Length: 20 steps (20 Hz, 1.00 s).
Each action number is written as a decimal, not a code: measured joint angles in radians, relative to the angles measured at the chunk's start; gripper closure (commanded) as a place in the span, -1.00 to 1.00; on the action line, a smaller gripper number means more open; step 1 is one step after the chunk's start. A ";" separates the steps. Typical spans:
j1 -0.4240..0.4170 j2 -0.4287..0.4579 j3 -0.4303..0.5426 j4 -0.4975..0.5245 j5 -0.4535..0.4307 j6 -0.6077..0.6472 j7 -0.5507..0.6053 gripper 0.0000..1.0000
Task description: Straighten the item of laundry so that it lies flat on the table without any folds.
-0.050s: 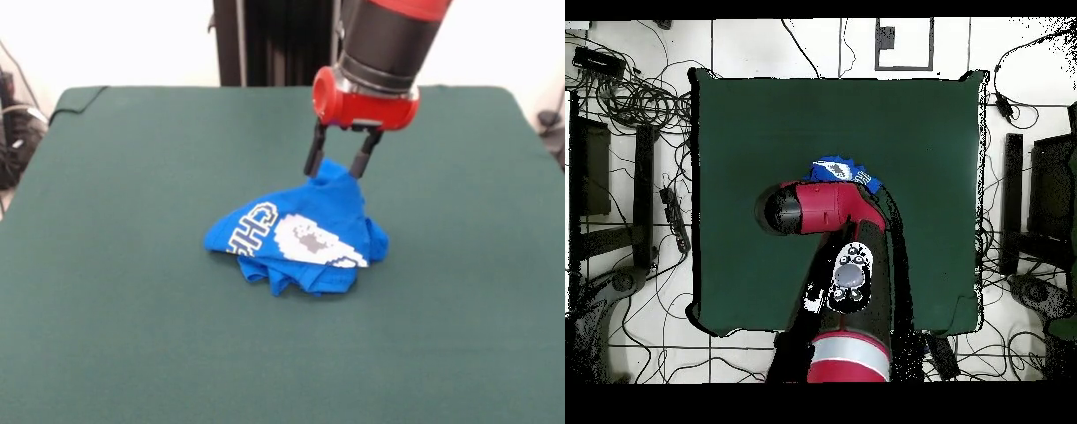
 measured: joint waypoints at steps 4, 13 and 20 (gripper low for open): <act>-0.005 -0.024 0.002 -0.004 -0.009 0.002 0.000 -1.00; -0.037 -0.053 0.007 -0.004 -0.032 0.002 0.000 -1.00; -0.053 -0.041 0.008 -0.001 -0.033 -0.016 0.000 -1.00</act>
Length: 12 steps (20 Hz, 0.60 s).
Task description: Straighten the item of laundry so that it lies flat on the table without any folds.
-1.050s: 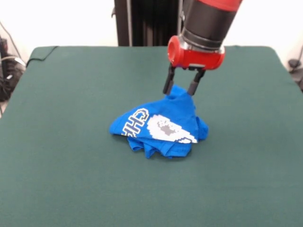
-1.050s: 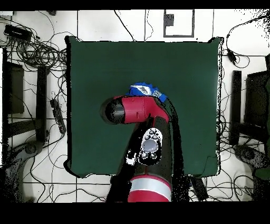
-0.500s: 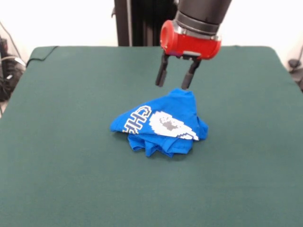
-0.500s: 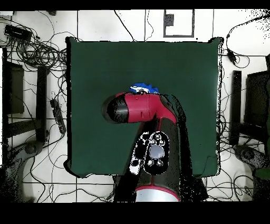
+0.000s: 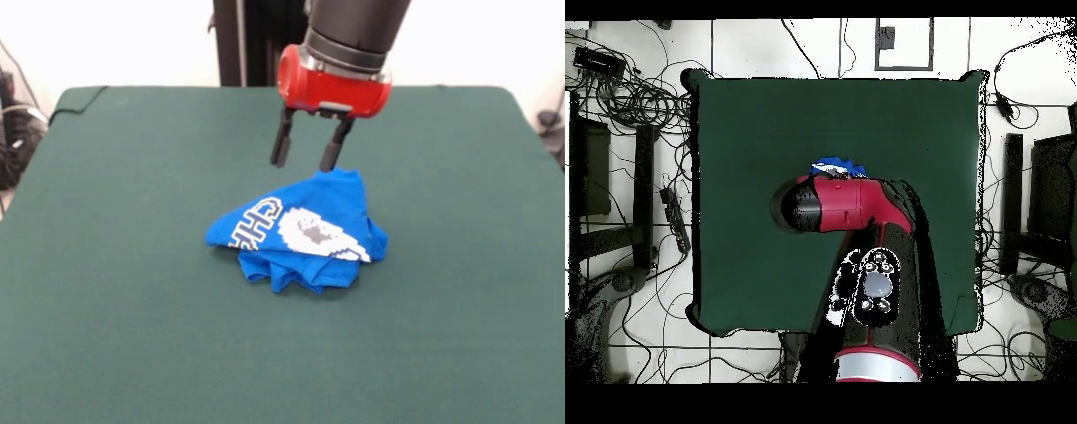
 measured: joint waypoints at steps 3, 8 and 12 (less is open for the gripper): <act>0.005 0.000 0.000 0.007 0.005 0.000 0.000 -1.00; 0.019 0.000 0.000 0.034 0.028 0.000 0.000 -1.00; 0.041 -0.002 0.000 0.069 0.074 0.000 0.000 -1.00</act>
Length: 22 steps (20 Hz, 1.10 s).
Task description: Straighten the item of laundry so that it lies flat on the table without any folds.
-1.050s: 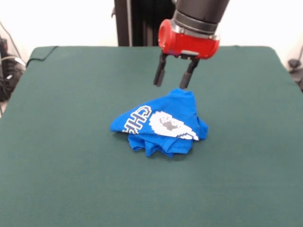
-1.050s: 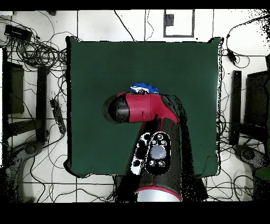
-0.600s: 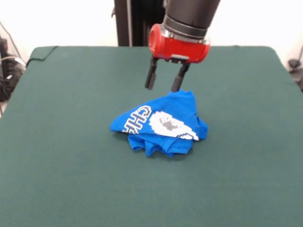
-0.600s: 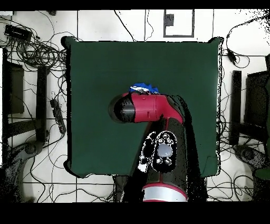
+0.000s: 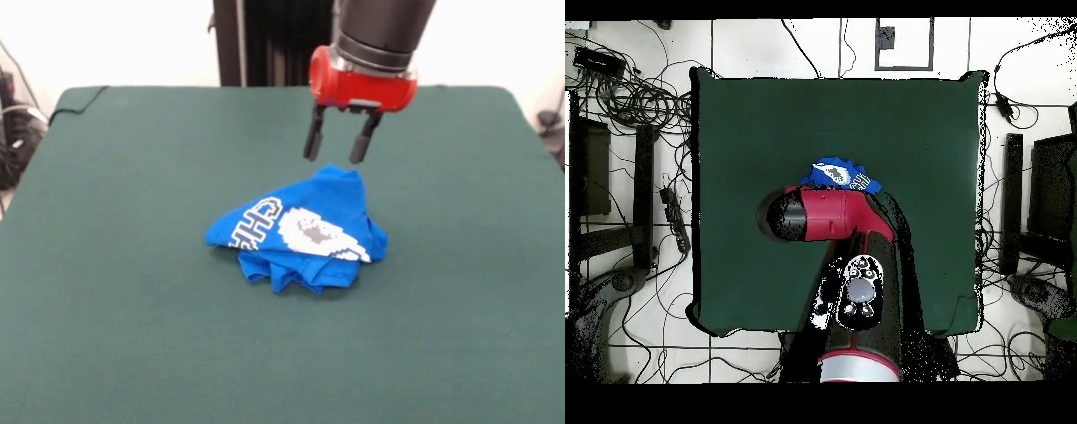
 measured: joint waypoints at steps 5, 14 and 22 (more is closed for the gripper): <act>0.032 -0.002 0.000 0.026 0.040 0.000 0.000 -1.00; 0.029 0.023 0.000 0.025 0.046 -0.028 0.000 -1.00; 0.022 0.058 0.000 0.020 0.046 -0.100 0.000 -1.00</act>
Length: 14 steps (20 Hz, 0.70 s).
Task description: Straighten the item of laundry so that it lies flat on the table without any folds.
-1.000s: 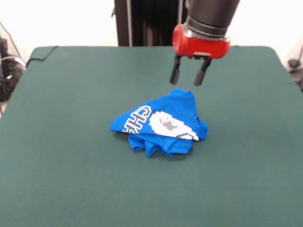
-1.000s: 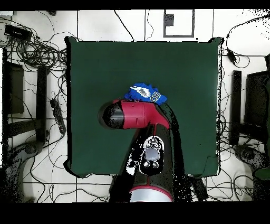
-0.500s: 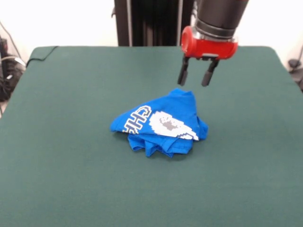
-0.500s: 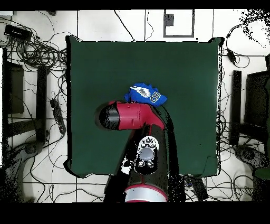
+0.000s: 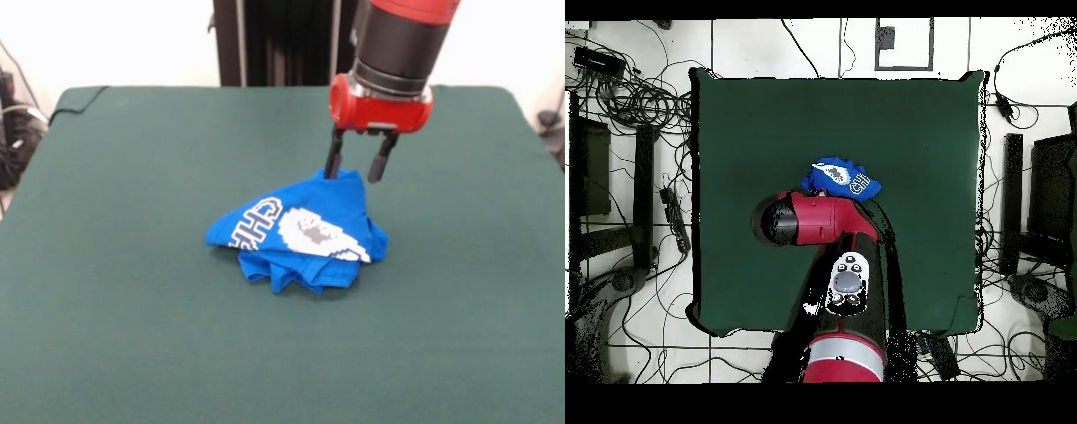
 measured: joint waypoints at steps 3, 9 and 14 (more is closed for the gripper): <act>0.000 0.012 0.000 -0.008 0.000 0.000 0.000 -1.00; 0.007 0.036 0.000 -0.010 0.000 -0.039 0.000 -1.00; 0.019 0.083 0.000 -0.011 0.000 -0.126 0.000 -1.00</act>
